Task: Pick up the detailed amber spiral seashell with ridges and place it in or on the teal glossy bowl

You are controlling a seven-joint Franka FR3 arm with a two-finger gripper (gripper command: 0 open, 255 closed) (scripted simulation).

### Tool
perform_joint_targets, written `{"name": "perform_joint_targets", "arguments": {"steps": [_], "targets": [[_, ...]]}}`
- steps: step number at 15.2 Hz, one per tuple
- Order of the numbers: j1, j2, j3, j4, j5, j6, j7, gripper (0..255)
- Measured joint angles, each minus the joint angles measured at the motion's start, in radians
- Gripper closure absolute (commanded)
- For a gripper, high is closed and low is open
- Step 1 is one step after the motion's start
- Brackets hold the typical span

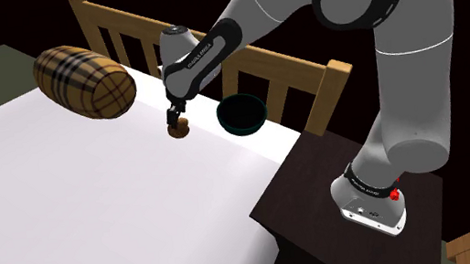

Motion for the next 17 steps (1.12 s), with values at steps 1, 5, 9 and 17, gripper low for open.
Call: {"name": "perform_joint_targets", "arguments": {"steps": [1,5,9,17], "targets": [[0.0,0.012,0.0,0.003,0.0,0.009,-0.001,0],[0.001,0.04,0.001,0.008,0.0,0.032,0.0,0],[0.001,0.042,0.001,0.008,0.0,0.034,0.0,0],[0.001,0.041,0.001,0.009,0.0,0.034,0.0,255]]}}
